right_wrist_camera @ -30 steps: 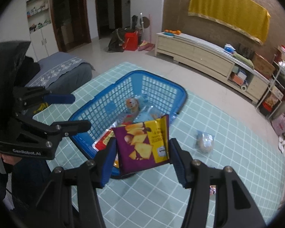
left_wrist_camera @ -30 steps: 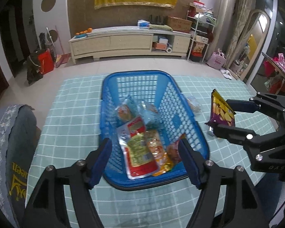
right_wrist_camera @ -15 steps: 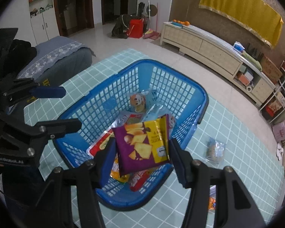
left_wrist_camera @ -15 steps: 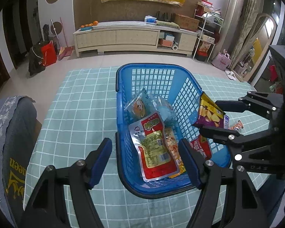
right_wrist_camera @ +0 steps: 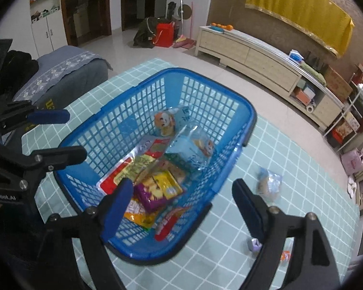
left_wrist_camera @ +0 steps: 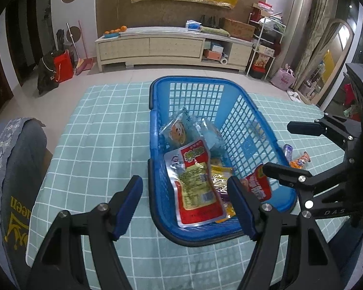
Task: Organize snacks
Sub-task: 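Move both tools from the basket over the gum tube and sausage stick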
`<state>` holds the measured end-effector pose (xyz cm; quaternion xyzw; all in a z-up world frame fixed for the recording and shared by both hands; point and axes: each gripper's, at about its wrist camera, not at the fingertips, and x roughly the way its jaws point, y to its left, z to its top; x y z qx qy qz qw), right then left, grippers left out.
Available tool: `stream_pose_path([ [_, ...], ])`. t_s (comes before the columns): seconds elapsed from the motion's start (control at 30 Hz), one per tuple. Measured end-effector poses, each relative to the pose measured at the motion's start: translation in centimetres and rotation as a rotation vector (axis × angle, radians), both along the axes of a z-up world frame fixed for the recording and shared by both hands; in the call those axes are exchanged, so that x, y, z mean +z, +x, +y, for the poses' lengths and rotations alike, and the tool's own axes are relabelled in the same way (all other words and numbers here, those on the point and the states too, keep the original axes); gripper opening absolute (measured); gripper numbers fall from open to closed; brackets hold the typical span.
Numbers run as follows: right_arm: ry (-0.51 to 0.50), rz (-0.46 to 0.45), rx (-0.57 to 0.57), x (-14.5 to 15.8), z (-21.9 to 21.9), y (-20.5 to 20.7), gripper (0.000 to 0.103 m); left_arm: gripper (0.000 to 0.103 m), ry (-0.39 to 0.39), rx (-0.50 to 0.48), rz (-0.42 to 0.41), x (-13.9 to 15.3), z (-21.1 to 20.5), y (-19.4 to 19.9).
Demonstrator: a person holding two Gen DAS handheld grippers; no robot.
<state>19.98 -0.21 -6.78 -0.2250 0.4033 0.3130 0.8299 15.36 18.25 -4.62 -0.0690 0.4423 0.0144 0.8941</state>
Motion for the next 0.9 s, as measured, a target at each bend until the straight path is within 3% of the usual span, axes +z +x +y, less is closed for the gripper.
stream_pose_path([
  [0.07, 0.014, 0.006, -0.010, 0.6, -0.6, -0.3, 0.087, 0.070, 0.001, -0.006, -0.012, 0.4, -0.5, -0.3],
  [0.2, 0.036, -0.001, -0.023, 1.8, -1.5, -1.2, 0.087, 0.080, 0.008, -0.021, -0.038, 1.4, -1.6, -1.0],
  [0.67, 0.118, 0.002, -0.109, 4.9, -6.9, -2.4, 0.088, 0.080, 0.042, -0.130, -0.079, 4.1, -7.6, -1.1],
  [0.73, 0.150, 0.014, -0.137, 5.3, -8.4, -2.2, 0.097, 0.080, 0.040, -0.143, -0.082, 4.3, -8.4, -0.9],
  [0.9, 0.176, 0.014, -0.189, 5.3, -11.9, -2.3, 0.098, 0.080, 0.033, -0.181, -0.088, 4.7, -10.8, 0.3],
])
